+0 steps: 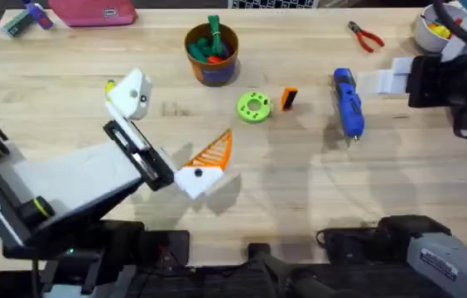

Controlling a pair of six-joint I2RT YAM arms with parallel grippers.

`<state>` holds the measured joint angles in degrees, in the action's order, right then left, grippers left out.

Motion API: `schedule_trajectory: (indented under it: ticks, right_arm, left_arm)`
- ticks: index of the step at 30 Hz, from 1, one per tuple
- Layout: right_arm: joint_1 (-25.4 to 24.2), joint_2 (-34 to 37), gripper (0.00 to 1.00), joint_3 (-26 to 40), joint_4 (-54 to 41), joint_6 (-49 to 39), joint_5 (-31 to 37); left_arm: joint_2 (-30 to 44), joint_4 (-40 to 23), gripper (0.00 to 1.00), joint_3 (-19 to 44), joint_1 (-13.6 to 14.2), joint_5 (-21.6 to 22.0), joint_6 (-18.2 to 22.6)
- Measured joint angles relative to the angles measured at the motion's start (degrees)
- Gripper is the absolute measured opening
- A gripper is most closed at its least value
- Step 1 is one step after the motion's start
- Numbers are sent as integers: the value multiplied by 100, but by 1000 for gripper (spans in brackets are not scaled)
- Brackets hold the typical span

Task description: Pick up the gripper from the table and insert it into the empty holder that is missing its gripper. Then pick up a screw, insert it into the mounting hole, and use the screwdriver to tighten it. Finally, clean up the table by picking up the vegetable and placing it into the bucket.

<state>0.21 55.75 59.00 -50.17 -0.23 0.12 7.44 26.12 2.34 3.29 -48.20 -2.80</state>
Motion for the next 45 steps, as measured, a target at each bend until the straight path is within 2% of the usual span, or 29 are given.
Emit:
schedule_trajectory:
  ticks: [3,7,10,16,20,26,29,33,37,41,45]
  right_arm:
    - [0,-1,994,0,0,0,0]
    - [0,-1,994,0,0,0,0]
    - [0,0,994,0,0,0,0]
    - [0,0,994,0,0,0,0]
    - [0,-2,994,0,-2,0,0]
    - [0,0,994,0,0,0,0]
    - [0,-1,994,0,0,0,0]
    - [0,0,994,0,0,0,0]
    - [0,-2,994,0,0,0,0]
    - [0,-1,994,0,0,0,0]
    - [0,0,994,0,0,0,0]
  left_arm:
    - [-125,86,985,-137,0,-143,-366]
    - [-238,-12,985,-174,0,-441,-618]
    - [-409,-174,985,-176,0,-615,-682]
    - [-714,-1151,985,-178,0,-779,-766]
    - [-714,-1412,985,-184,-11,-835,-796]
    - [-714,-1836,985,-185,-290,-1260,-777]
    - [-713,-2216,985,-187,-313,-1488,-641]
    - [-714,-2736,985,-187,-313,-1868,-188]
    - [-714,-3302,985,-189,-313,-2066,274]
    - [-716,-3403,985,-187,-313,-2279,692]
    - [-716,-3419,985,-187,-313,-2370,886]
